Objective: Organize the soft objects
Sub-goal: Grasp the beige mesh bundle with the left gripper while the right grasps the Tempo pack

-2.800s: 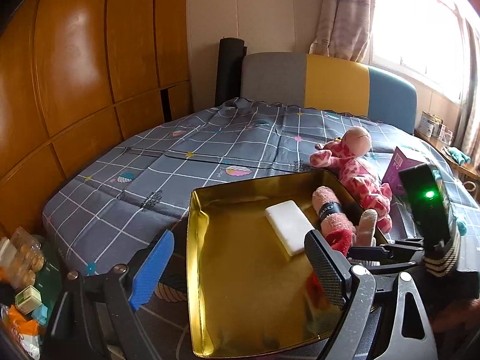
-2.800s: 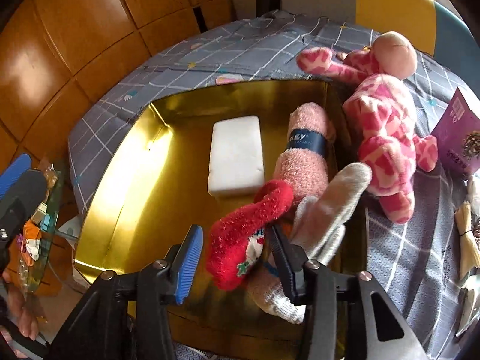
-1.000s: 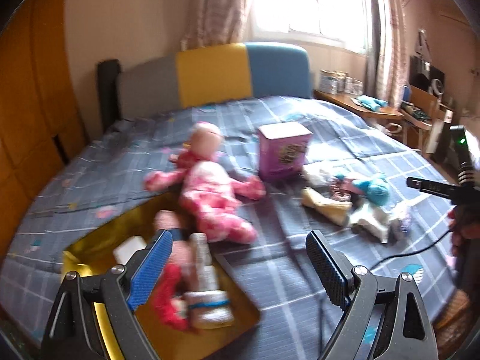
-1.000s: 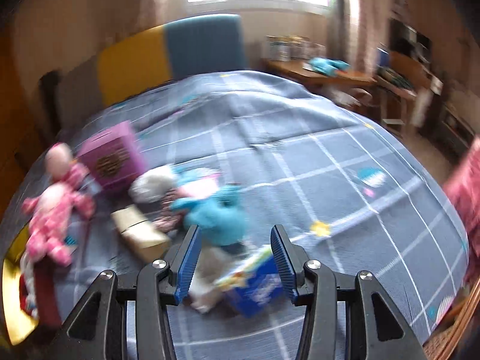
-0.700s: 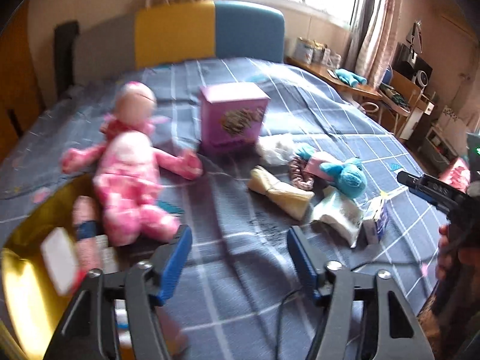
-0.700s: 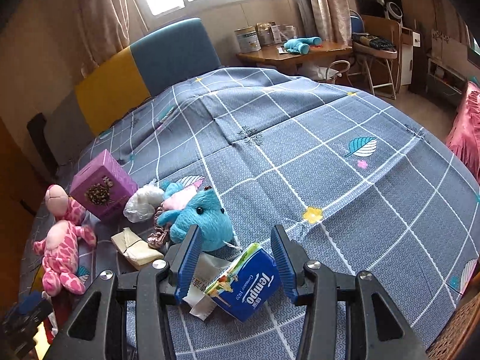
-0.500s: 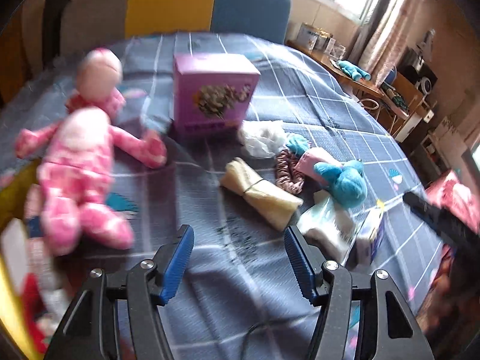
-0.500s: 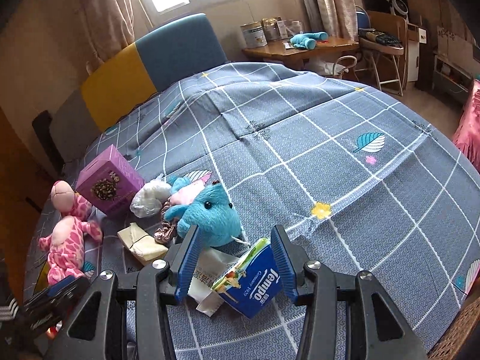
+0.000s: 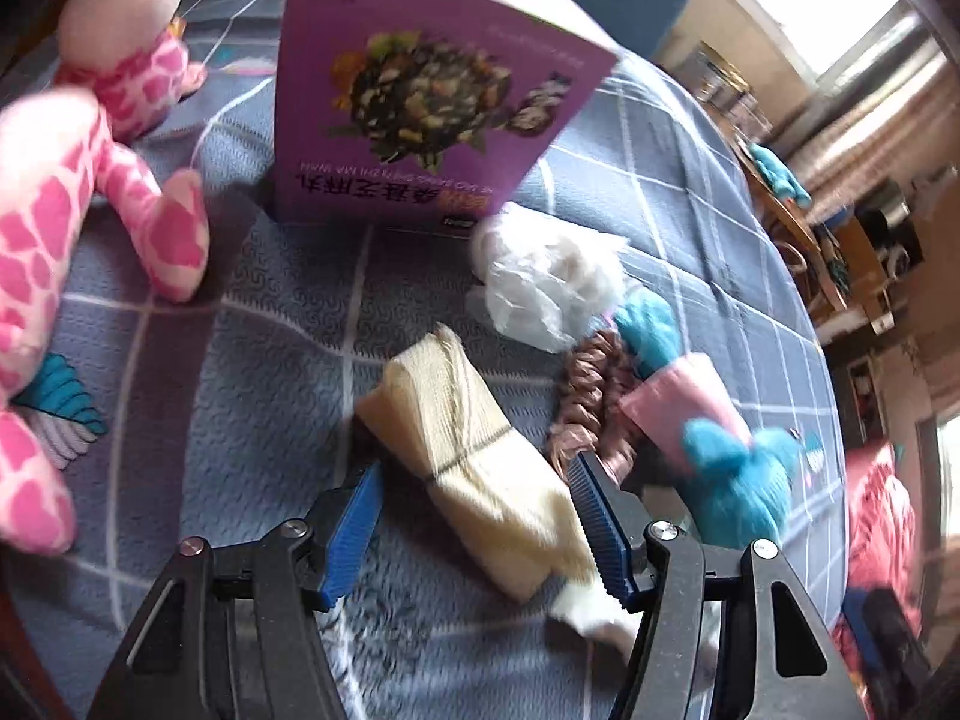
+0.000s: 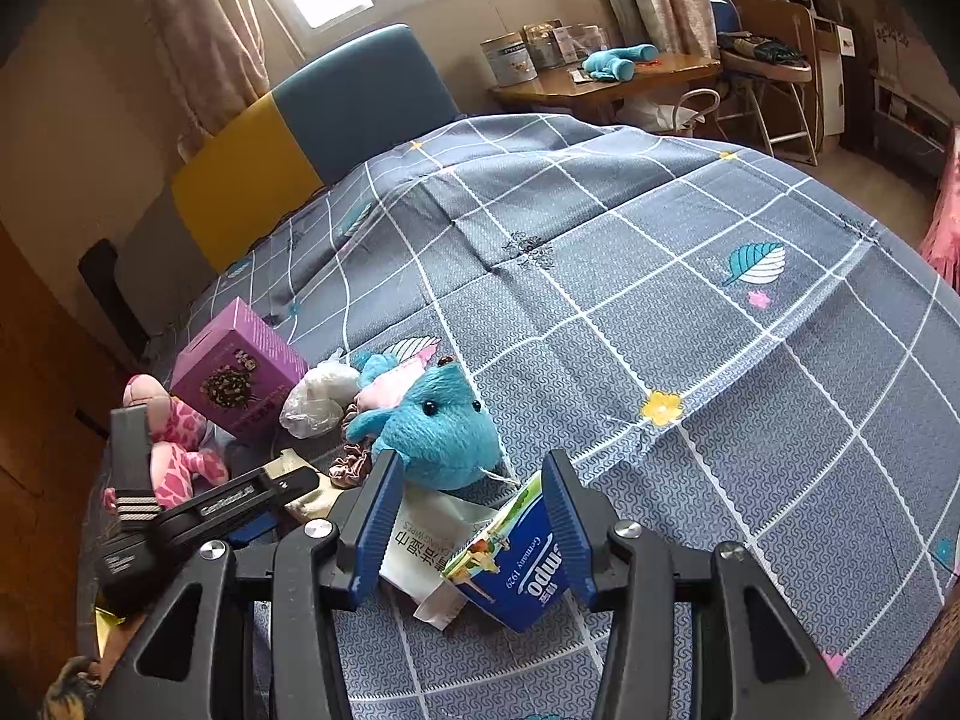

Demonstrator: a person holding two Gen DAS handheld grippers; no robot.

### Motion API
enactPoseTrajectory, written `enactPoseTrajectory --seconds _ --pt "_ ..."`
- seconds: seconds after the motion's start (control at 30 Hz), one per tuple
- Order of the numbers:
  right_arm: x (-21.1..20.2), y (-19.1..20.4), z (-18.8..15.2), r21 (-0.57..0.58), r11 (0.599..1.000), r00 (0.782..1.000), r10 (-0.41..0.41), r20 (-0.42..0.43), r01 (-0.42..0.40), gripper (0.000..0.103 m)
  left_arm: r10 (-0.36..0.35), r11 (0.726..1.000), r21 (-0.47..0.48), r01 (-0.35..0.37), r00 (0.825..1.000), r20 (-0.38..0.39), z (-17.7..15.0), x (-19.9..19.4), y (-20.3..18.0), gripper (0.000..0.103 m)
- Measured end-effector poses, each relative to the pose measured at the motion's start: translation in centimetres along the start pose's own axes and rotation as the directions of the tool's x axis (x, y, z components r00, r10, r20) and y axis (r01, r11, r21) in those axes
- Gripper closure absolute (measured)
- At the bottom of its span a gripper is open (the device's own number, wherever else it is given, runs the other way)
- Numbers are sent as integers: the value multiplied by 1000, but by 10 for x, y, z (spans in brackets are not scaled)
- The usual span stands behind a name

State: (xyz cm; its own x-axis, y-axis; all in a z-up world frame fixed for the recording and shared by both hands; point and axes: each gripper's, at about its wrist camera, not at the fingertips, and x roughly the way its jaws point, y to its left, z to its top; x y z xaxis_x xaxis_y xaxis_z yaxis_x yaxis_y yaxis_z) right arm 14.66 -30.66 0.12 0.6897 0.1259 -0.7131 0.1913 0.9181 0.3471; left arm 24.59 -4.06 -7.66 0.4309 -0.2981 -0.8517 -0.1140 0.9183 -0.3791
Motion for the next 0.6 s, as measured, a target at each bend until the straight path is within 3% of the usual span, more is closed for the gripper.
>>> enactPoseTrajectory --seconds 0.03,0.1,0.17,0.23,0.5,0.6 --pt "1 -2 0 8 1000 1000 1 -2 -1 55 6 1000 -15 -6 1000 0 2 4 1 40" --pt "1 -4 1 21 1000 1000 -4 -1 4 55 -2 999 -39 2 1000 10 4 9 1 74" --pt "1 -7 2 33 999 1000 -14 7 14 55 16 1000 1 -16 999 29 4 9 -5 78" --pt "-1 -12 2 54 998 1000 -18 21 17 55 -10 999 37 8 999 32 3 8 -9 84" --pt "-3 -34 5 159 987 999 -27 31 22 55 -30 978 210 13 996 80 -18 -43 0 85" --pt "5 -40 4 194 981 1000 -22 -15 24 55 -34 961 276 11 996 79 -35 -64 5 85"
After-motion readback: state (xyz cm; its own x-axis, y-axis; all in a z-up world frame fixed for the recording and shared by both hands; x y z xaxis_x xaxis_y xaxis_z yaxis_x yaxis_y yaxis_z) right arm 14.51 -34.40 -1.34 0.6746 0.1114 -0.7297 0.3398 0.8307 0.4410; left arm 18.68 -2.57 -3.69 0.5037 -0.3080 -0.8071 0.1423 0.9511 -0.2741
